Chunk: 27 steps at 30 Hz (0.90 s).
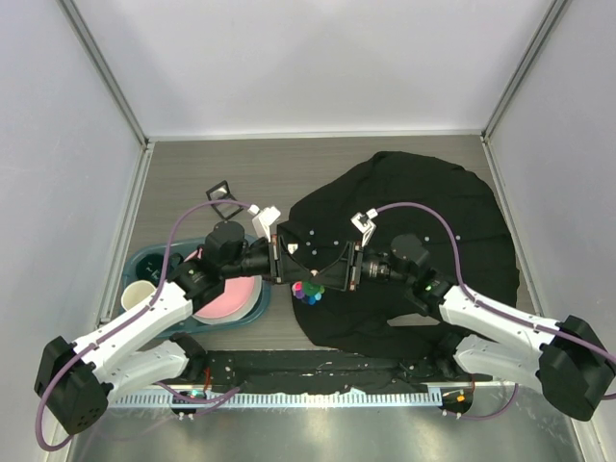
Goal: Remove the brooch from the garment
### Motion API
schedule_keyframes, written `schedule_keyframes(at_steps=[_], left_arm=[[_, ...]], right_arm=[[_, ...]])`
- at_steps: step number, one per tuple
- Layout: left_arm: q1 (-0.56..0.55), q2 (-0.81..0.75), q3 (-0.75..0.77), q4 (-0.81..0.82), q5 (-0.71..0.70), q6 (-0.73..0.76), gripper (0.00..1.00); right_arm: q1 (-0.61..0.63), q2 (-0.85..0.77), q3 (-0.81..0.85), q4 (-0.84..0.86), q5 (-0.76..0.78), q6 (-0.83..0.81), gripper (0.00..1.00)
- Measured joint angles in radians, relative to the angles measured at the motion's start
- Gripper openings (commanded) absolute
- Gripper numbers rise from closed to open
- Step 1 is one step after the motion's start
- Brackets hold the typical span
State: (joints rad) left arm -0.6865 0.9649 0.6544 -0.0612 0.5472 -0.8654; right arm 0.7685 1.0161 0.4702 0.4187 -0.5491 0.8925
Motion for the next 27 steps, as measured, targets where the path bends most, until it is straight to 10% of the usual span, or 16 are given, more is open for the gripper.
schedule_keyframes(at_steps=[27], left_arm=[[0.000,0.013,-0.034,0.125,0.057,-0.071,0.00]], right_arm=[[-0.011,-0.079,-0.045,0.037,-0.008,0.000,0.33]])
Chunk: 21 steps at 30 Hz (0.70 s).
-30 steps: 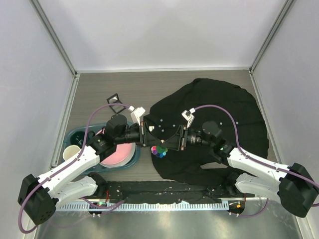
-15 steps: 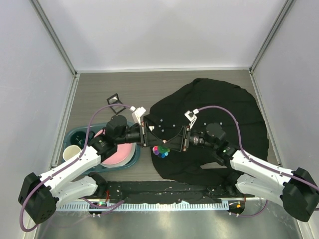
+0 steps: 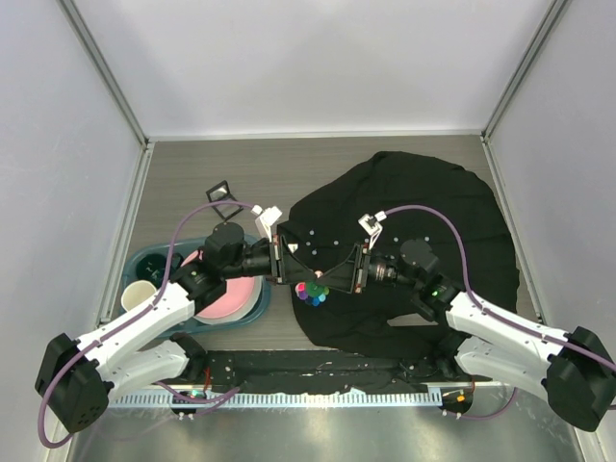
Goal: Remove the brooch from the garment
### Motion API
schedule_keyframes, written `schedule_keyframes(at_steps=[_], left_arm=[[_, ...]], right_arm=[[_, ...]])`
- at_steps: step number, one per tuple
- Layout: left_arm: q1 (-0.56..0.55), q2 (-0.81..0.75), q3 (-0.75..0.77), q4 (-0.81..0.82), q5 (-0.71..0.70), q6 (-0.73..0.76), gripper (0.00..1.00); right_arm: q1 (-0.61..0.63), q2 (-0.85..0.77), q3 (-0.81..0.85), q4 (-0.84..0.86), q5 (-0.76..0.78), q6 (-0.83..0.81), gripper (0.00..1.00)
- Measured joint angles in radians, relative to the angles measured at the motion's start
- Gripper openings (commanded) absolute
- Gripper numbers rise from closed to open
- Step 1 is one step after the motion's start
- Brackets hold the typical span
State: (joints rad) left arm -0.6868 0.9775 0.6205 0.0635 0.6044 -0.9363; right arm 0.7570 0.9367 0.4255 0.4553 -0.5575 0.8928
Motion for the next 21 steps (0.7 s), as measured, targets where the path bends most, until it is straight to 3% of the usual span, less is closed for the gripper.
schedule_keyframes(at_steps=[21], left_arm=[[0.002,0.010,-0.006,-0.002,0.022,0.000,0.00]], right_arm=[[-0.006,0.026,-0.011,0.023,-0.033,-0.006,0.27]])
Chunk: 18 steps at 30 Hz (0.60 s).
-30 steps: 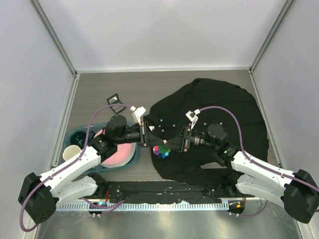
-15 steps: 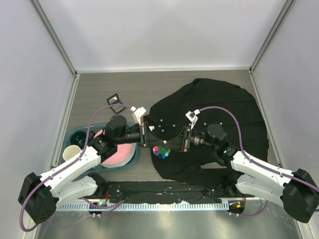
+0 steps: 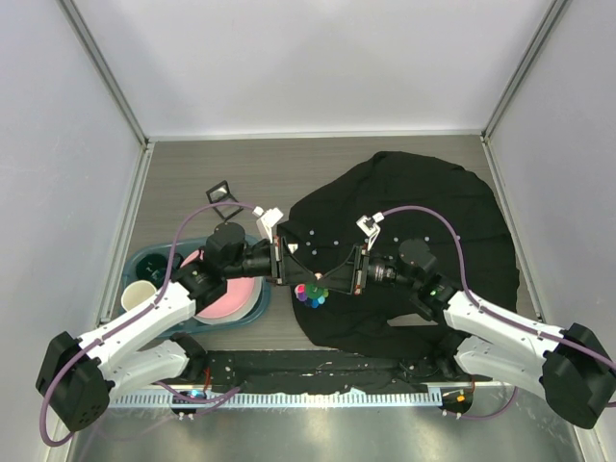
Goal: Remove the brooch from the garment
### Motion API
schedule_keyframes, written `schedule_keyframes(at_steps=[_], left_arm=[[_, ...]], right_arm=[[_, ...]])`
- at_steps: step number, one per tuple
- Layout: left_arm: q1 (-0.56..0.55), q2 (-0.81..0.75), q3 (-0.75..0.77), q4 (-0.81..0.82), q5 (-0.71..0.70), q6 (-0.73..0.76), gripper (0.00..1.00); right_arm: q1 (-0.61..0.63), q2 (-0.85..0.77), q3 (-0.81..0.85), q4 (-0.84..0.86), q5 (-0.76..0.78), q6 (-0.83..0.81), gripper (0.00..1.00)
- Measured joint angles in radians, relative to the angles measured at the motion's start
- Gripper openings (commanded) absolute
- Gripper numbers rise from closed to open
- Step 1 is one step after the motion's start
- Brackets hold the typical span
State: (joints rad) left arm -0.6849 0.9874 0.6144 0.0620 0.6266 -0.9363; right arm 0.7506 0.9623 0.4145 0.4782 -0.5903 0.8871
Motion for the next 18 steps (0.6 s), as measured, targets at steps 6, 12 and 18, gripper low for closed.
schedule_keyframes(at_steps=[6,12,18], left_arm=[[0.001,0.000,0.000,0.000,0.004,-0.004,0.00],[0.007,0.001,-0.007,0.003,0.005,-0.027,0.00],[0.012,0.001,-0.018,0.019,0.003,-0.048,0.00]], right_arm=[[0.000,0.001,0.000,0.002,-0.001,-0.002,0.26],[0.000,0.028,0.000,0.030,0.005,0.005,0.25],[0.000,0.037,0.000,0.037,0.014,0.008,0.23]])
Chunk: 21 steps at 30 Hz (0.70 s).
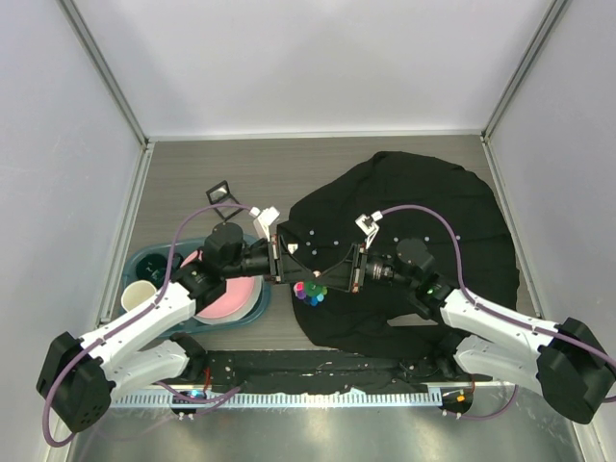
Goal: Remove the brooch from the garment
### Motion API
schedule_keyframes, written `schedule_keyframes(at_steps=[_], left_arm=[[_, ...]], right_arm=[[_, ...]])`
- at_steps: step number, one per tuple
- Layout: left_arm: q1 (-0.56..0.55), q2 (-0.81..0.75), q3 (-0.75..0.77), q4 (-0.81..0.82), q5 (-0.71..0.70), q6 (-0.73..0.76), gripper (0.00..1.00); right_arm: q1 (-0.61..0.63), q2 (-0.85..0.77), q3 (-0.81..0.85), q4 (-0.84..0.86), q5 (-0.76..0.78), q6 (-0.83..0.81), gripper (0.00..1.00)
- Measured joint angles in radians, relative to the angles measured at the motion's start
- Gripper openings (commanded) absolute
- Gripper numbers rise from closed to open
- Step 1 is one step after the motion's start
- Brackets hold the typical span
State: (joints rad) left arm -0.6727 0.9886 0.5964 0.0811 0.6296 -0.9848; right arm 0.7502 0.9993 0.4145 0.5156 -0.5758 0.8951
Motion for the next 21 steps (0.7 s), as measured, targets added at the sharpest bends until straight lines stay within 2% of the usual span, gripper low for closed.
schedule_keyframes(at_steps=[17,20,21], left_arm=[[0.018,0.033,-0.020,0.061,-0.018,-0.037,0.00],[0.021,0.039,-0.020,0.061,-0.021,-0.037,0.00],[0.021,0.042,-0.020,0.061,-0.023,-0.037,0.00]], right_arm=[[0.023,0.001,-0.016,0.010,0.121,0.026,0.16],[0.027,0.007,-0.016,0.010,0.134,0.025,0.17],[0.027,0.010,-0.016,0.010,0.137,0.025,0.20]])
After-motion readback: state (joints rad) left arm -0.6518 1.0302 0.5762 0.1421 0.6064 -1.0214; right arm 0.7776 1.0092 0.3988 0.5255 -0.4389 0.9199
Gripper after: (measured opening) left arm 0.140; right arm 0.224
